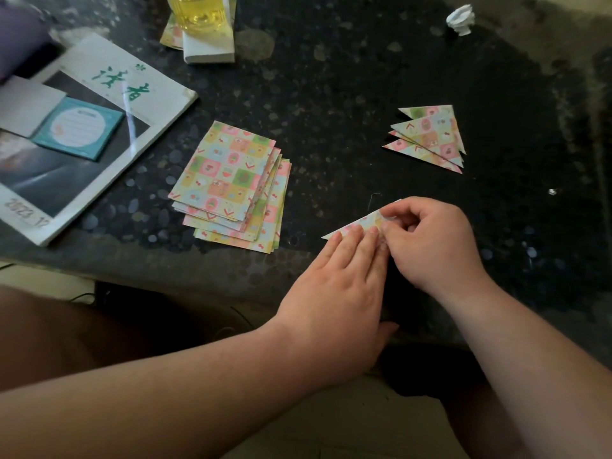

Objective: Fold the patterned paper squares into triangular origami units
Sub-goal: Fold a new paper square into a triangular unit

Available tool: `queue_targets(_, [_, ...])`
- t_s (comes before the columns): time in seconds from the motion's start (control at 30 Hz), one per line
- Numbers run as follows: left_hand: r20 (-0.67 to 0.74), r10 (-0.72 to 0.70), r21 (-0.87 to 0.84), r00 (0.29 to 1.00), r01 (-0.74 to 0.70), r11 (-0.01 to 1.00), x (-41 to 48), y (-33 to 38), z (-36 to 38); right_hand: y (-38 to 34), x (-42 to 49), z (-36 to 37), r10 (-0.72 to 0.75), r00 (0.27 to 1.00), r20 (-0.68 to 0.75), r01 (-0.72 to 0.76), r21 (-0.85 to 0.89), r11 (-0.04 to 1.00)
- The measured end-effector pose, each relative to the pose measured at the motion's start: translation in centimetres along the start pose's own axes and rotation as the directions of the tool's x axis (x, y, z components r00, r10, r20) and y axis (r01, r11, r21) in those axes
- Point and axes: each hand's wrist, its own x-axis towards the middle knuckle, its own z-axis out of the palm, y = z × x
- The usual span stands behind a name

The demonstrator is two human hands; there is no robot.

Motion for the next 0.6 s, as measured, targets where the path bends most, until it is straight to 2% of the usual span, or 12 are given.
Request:
queue_targets(0.27, [-0.021,0.001,-0.006,1.0,-0.001,1.0,0.02,0.02,0.0,0.23,0.12,0.15,-0.008,1.0,-0.003,0.008,0.007,1.0])
queue_targets(0.6, [0.047,-0.004,0.002,0.999,0.004,1.0,0.16,-0.04,0.21,0.32,0.2,0.16,-0.005,1.0,-0.001,0.005,0.03,1.0])
